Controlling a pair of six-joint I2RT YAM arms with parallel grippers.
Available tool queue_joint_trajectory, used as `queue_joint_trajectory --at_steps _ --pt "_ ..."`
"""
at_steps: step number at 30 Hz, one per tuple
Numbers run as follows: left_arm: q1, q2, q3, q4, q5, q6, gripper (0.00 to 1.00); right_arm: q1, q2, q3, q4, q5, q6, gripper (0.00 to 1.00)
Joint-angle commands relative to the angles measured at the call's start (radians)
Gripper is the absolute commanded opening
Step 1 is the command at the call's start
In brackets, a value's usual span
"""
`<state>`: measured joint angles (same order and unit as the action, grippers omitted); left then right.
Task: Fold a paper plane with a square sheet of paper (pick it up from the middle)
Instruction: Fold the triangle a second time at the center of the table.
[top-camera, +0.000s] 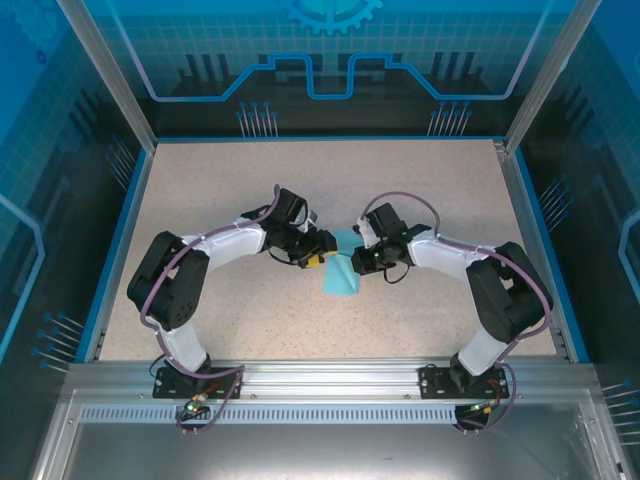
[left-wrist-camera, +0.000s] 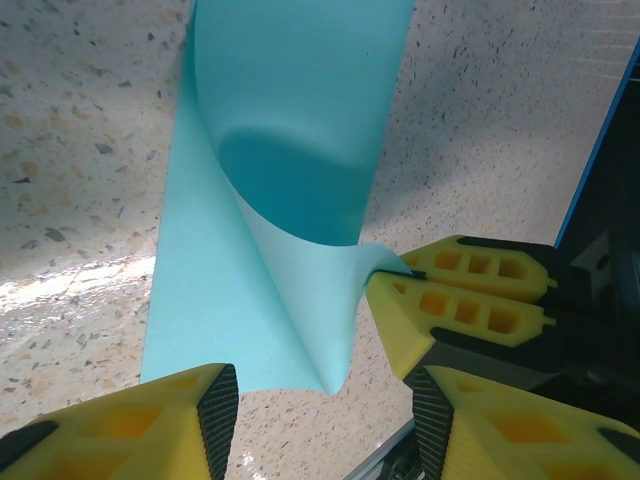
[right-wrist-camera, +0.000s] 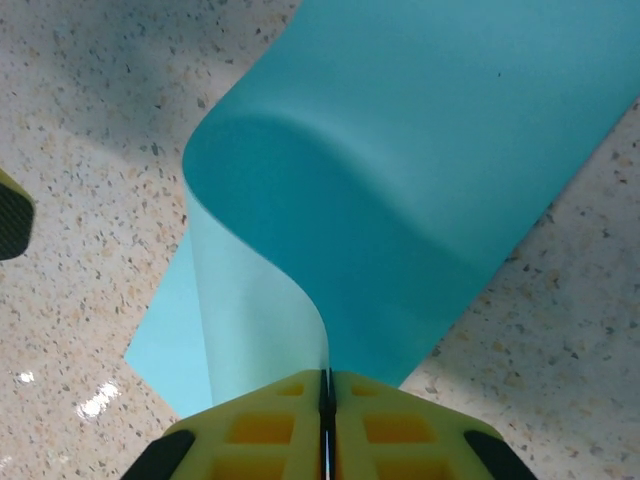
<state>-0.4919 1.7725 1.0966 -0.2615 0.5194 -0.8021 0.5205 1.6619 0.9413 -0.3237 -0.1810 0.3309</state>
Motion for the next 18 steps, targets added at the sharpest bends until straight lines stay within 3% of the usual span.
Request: queue_joint_trajectory --at_steps 1,18 --pt "-0.011 0.0 0.001 -0.03 0.008 0.031 0.52 -0.012 0.019 0.045 -0.07 0.021 -0.041 0.11" --pt "-0.03 0.027 0.01 -0.027 0.008 0.027 0.51 -0.007 0.084 0.109 -0.122 0.047 -0.059 0.12"
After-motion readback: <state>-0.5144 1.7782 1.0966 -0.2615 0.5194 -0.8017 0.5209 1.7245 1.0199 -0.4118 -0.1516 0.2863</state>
